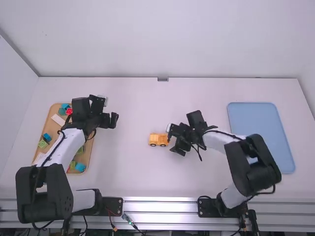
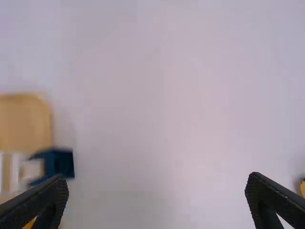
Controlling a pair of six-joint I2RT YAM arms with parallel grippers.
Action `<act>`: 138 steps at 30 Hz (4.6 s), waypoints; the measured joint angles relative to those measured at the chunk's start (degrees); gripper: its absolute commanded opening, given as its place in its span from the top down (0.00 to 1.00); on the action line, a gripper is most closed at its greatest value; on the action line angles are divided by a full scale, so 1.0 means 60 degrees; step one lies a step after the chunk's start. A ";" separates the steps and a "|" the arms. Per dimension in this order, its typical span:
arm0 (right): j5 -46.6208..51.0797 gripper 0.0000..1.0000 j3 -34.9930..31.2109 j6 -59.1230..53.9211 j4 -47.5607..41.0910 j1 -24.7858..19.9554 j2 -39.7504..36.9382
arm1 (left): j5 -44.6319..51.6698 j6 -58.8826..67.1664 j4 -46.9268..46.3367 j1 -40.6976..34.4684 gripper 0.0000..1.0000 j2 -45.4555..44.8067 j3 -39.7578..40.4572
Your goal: Assemble lego blocks to make yellow taxi
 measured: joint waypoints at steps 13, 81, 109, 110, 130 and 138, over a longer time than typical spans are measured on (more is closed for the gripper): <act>0.0576 0.01 0.0182 -0.0284 -0.0484 -0.0911 -0.1789 | -0.1738 -0.1402 -0.5173 0.1217 0.01 0.2641 0.7042; 0.0648 0.01 0.0186 0.0732 0.0175 -0.0648 -0.1789 | -0.2583 -1.1052 -0.7858 0.2426 0.71 1.0032 1.1646; 0.0645 0.01 0.0186 0.0696 0.0033 -0.0652 -0.1789 | -0.2911 -1.0499 -0.9745 0.2430 0.98 1.0029 1.3060; 0.0645 0.01 0.0186 0.0718 0.0036 -0.0648 -0.1789 | -0.2991 -1.0160 -1.0091 0.2404 0.98 1.0018 1.3697; 0.0648 0.01 0.0186 0.4149 0.1610 -0.1395 -0.2102 | -0.3530 -0.5497 -1.1661 -0.2248 0.98 0.9836 1.7569; 0.0670 0.01 0.0186 0.4954 0.0605 -0.2317 -0.4244 | -0.3417 -0.4739 -1.1307 -0.3982 0.98 0.9810 1.7394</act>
